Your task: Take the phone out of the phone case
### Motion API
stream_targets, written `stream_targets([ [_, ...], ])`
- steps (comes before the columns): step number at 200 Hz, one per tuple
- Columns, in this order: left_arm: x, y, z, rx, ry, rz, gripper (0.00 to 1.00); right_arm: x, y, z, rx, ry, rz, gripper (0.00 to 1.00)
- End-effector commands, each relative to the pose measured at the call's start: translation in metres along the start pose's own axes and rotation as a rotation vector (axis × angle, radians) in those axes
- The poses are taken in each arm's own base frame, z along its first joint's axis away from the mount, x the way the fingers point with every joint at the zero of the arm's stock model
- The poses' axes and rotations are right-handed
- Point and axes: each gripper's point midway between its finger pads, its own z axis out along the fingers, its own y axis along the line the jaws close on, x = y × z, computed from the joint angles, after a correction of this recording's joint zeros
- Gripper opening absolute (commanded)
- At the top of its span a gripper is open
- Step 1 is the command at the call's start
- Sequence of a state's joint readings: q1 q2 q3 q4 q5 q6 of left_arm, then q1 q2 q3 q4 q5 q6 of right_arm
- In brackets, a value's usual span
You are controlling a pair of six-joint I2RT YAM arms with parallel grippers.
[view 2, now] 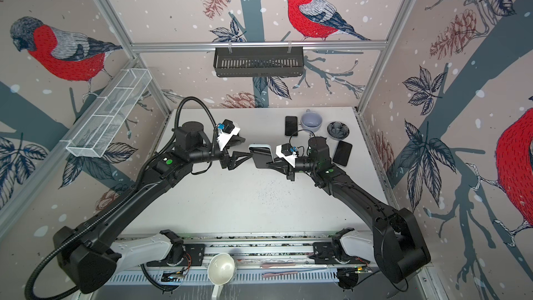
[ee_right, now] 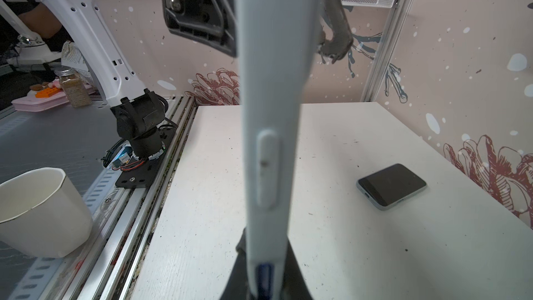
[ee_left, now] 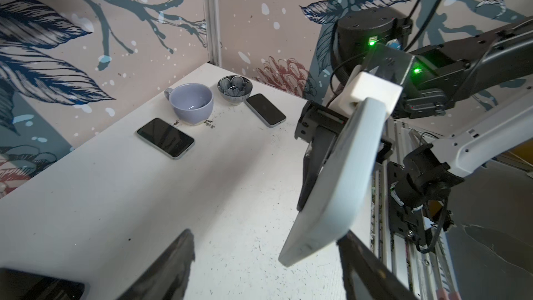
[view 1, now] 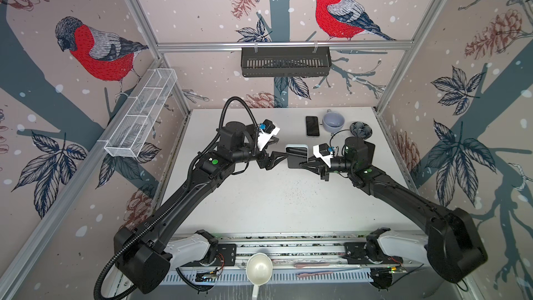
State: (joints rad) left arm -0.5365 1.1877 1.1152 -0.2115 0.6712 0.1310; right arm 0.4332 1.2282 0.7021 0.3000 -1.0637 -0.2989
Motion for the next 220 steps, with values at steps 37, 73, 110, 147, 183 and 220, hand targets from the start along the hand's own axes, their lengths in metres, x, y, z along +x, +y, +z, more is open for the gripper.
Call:
stream_targets([
  [37, 0.005, -0.024, 0.004, 0.163, 0.002, 0.018, 0.6, -0.003, 0.001, 0.002, -0.007, -0.014, -0.056, 0.01],
  [73, 0.0, -0.028, 0.003, 0.184, -0.012, 0.031, 0.47, 0.001, 0.001, 0.006, -0.014, -0.002, -0.05, 0.01],
  [110, 0.005, -0.034, 0.009, 0.234, 0.009, 0.025, 0.36, 0.012, 0.001, 0.011, -0.028, 0.013, -0.027, 0.01],
  [147, 0.007, -0.037, 0.012, 0.263, 0.024, 0.021, 0.2, 0.016, 0.001, 0.013, -0.033, 0.02, -0.019, 0.01],
  [183, 0.01, -0.037, 0.011, 0.26, 0.024, 0.014, 0.0, 0.022, 0.0, 0.014, -0.027, 0.031, -0.011, 0.01],
  [220, 0.013, -0.035, 0.011, 0.236, 0.025, -0.007, 0.0, 0.023, -0.009, 0.013, 0.013, 0.036, 0.005, 0.08],
])
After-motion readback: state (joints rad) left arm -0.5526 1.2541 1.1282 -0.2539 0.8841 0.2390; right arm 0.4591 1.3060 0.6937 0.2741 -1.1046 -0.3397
